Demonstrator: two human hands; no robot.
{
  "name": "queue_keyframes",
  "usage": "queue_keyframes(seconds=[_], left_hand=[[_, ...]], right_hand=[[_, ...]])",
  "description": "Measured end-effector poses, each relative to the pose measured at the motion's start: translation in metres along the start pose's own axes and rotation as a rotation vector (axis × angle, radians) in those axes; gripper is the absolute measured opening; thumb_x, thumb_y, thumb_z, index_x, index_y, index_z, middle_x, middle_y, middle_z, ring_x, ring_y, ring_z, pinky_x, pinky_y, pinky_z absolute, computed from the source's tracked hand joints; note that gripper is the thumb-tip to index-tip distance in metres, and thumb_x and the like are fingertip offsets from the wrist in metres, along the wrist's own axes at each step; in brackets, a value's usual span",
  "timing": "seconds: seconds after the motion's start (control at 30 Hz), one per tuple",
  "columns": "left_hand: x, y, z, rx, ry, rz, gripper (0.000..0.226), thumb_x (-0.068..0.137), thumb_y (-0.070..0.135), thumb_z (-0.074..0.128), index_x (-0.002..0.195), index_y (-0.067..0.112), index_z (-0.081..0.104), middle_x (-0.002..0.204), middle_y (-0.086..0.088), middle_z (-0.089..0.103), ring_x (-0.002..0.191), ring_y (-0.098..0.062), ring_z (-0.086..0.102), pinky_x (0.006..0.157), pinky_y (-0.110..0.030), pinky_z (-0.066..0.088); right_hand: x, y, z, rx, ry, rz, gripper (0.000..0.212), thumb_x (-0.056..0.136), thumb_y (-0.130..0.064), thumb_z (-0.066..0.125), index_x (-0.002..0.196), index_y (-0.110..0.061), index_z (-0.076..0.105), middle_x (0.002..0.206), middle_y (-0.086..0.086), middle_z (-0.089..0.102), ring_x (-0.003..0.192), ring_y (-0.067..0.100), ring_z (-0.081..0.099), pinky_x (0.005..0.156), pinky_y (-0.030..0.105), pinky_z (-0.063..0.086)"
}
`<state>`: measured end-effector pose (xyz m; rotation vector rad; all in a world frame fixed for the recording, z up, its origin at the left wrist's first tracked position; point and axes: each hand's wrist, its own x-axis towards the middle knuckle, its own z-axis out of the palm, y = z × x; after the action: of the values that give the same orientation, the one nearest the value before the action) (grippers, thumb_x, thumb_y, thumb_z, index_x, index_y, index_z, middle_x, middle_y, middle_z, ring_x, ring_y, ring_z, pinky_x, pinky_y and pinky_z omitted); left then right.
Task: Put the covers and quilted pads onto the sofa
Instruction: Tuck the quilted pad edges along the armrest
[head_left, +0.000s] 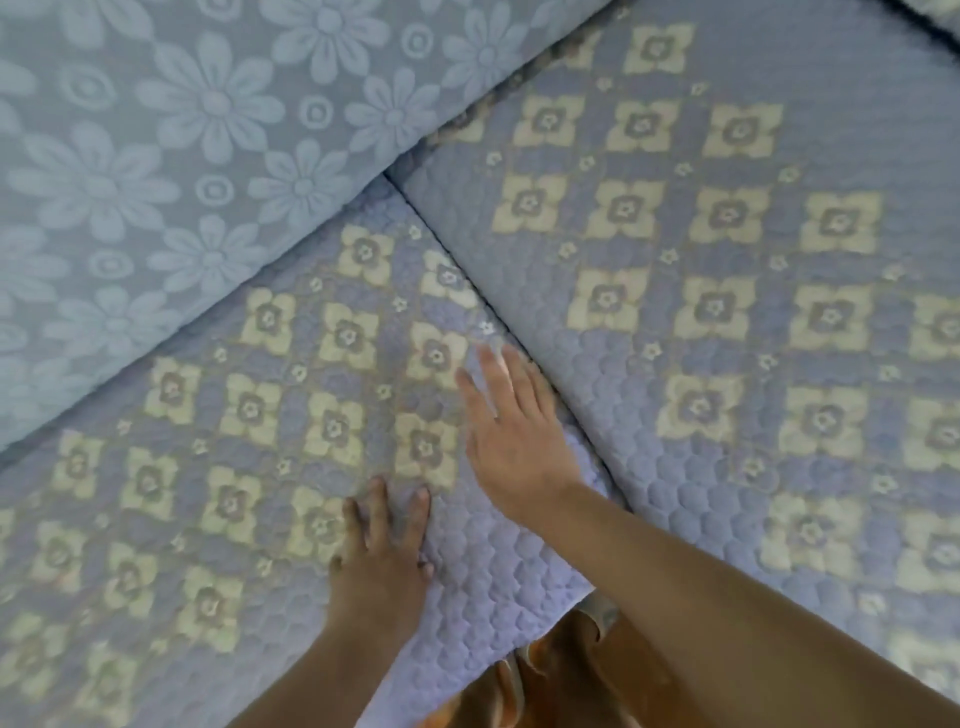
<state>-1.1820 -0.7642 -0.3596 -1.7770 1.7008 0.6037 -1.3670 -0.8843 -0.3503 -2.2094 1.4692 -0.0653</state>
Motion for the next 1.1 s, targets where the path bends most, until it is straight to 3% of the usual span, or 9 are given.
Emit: queue_keyframes(seconds=[0.07,0.17,0.3,0.43,0.63,0.73,0.9,1.0,1.1], left_hand=[[-0.001,-0.003,-0.008,0.065,-0.027,0.019,0.087,0.098,0.061,0.039,0.151,0.04,-0.027,0.161,-0.013,-0.021,0.149,-0.045,0.002,0.101,-0.045,0.05],[0.006,-0.013,-0.033,0.048,-0.044,0.083,0.07,0.096,0.06,0.042,0.155,0.046,0.007,0.156,-0.008,0.015,0.137,-0.035,0.03,0.093,-0.044,0.052],[0.053,0.0,-0.088,0.01,0.152,0.29,0.037,0.098,0.048,0.042,0.123,0.028,0.061,0.125,-0.003,0.048,0.118,-0.029,0.046,0.092,-0.044,0.048],[0.111,0.046,-0.125,-0.088,0.255,0.488,0.046,0.097,0.039,0.048,0.141,0.024,0.048,0.144,-0.002,0.041,0.134,-0.028,0.037,0.106,-0.042,0.038],[0.136,0.072,-0.12,0.076,0.22,0.708,0.063,0.102,0.043,0.034,0.158,0.015,0.024,0.165,0.0,0.019,0.153,-0.021,0.011,0.124,-0.041,0.011],[0.162,0.073,-0.134,0.16,0.24,0.75,0.067,0.102,0.051,0.028,0.159,0.017,0.019,0.166,0.001,0.016,0.154,-0.021,0.008,0.125,-0.042,0.007],[0.175,0.073,-0.136,0.327,0.318,0.841,0.064,0.099,0.056,0.03,0.151,0.019,0.037,0.15,0.003,0.042,0.139,-0.02,0.034,0.117,-0.038,0.024],[0.182,0.07,-0.137,0.354,0.307,0.91,0.064,0.099,0.057,0.028,0.147,0.017,0.043,0.146,0.002,0.047,0.135,-0.019,0.039,0.118,-0.036,0.024],[0.191,0.079,-0.141,0.377,0.256,0.892,0.071,0.092,0.062,0.025,0.147,0.02,0.041,0.147,0.004,0.046,0.135,-0.017,0.039,0.119,-0.035,0.023]], right_hand=[[0.01,0.012,0.019,-0.127,-0.076,-0.112,0.063,0.106,-0.04,0.027,0.159,-0.025,-0.003,0.167,0.007,-0.013,0.152,0.027,-0.018,0.124,0.047,-0.006],[-0.008,0.035,0.036,-0.071,-0.227,0.177,0.069,0.103,-0.062,0.012,0.157,-0.032,-0.017,0.162,0.003,-0.031,0.149,0.02,-0.029,0.124,0.04,-0.01],[-0.013,0.031,0.02,-0.039,-0.246,0.166,0.062,0.106,-0.047,0.026,0.159,-0.024,0.003,0.167,0.009,-0.011,0.153,0.026,-0.01,0.125,0.042,0.008],[-0.032,0.063,-0.008,-0.256,0.061,0.105,0.039,0.094,-0.009,0.055,0.133,-0.009,0.051,0.137,0.017,0.047,0.124,0.037,0.045,0.104,0.048,0.04],[-0.151,0.073,0.001,-0.134,0.024,0.53,0.039,0.074,-0.006,0.071,0.11,-0.013,0.055,0.102,0.004,0.051,0.088,0.029,0.055,0.072,0.039,0.051],[-0.154,0.039,0.022,-0.005,0.064,0.657,0.043,0.087,-0.006,0.064,0.129,-0.013,0.059,0.123,0.002,0.057,0.11,0.025,0.059,0.089,0.035,0.055],[-0.106,-0.005,0.038,0.195,0.145,0.823,0.047,0.105,-0.033,0.039,0.147,-0.012,0.043,0.146,0.002,0.043,0.135,0.022,0.039,0.117,0.035,0.032],[-0.085,-0.013,0.043,0.272,0.105,0.978,0.062,0.106,-0.047,0.025,0.157,-0.013,0.018,0.16,0.003,0.022,0.147,0.023,0.016,0.123,0.035,0.011],[-0.074,0.001,0.051,0.302,0.069,1.076,0.068,0.104,-0.056,0.021,0.157,-0.014,0.015,0.161,0.004,0.023,0.148,0.025,0.017,0.124,0.038,0.009]])
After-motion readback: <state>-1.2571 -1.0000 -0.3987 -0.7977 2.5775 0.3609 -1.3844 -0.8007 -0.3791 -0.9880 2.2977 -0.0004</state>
